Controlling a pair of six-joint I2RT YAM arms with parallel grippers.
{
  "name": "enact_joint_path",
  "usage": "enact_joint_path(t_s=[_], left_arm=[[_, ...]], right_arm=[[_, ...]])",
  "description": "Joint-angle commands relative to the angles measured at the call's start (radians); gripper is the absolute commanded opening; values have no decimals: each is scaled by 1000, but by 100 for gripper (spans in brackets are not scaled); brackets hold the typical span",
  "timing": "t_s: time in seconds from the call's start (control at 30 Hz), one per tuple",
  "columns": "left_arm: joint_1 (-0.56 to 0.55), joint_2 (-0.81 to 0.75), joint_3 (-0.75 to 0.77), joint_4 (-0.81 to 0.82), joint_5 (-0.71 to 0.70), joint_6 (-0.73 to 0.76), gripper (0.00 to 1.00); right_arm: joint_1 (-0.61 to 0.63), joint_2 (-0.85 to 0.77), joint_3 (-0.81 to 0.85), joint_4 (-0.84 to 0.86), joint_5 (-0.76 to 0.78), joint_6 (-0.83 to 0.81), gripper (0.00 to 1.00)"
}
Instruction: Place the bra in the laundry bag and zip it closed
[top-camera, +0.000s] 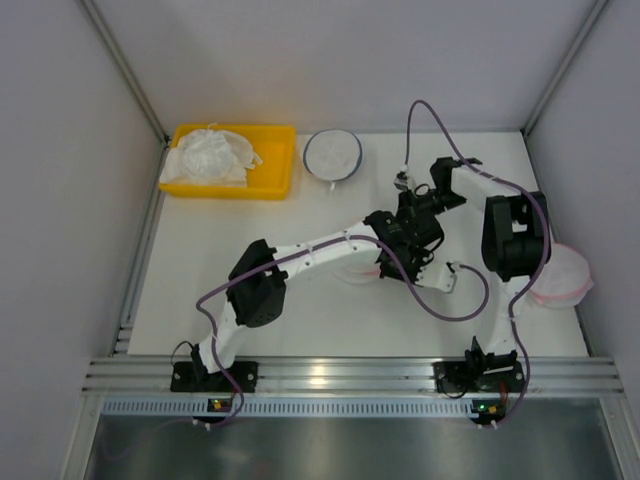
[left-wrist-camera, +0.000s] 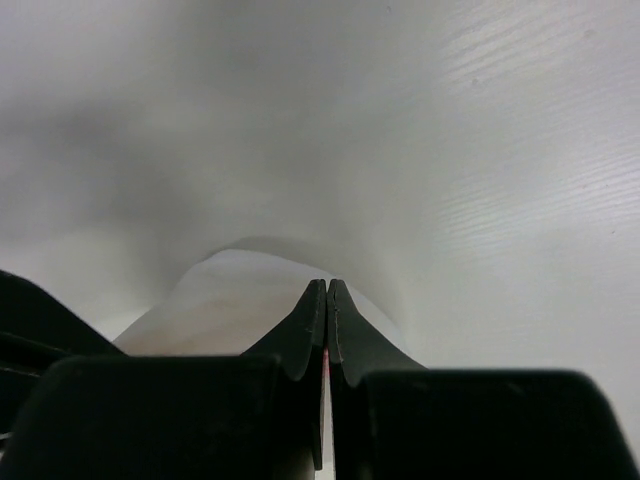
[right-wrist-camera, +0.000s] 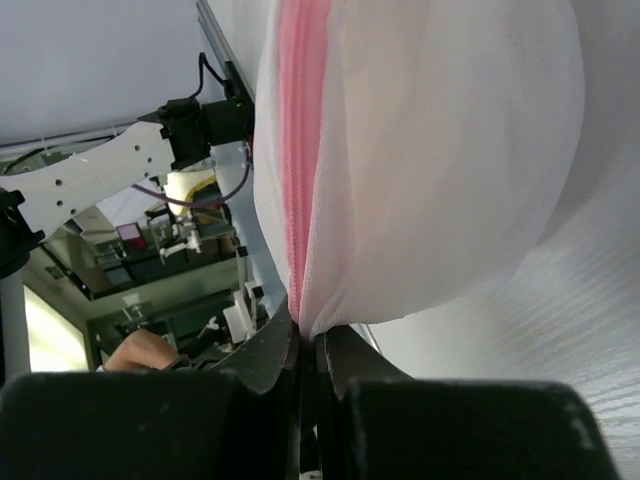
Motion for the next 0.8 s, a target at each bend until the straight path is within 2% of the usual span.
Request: enact_joint_path(t_s=[0.0,0.23,0.37,0.43,0.47,0.5,0.57,0.63,0.77], left_arm=[[-12,-80,-10,-26,134,-18,0],[-21,-98,-38,-55,199,-30,0],[-28,-82,-32,-52,173,-51,0],[-30,-54,-9,-50,142,-76,0],[-30,-45,2,-52,109,-80,0],[-30,-37,12,-50,92,-96,0],[-30,-8,55,-52,60,-111,0],[-28,7,86,-49,50,-116,0],[-30,21,100,-23,1,-123,0]], right_arm=[[-1,28,111,129,-26,52,0],[10,86,224,199,-49,125,0],[34,80,299,88,-69,49,1],[37,62,306,57,-43,16,15],[34,57,303,20,-30,3,26],[31,51,293,2,-2,-31,43],[24,28,283,-31,33,-57,55],[-1,0,258,-67,67,-83,59],[-64,-37,183,-141,87,-143,60]])
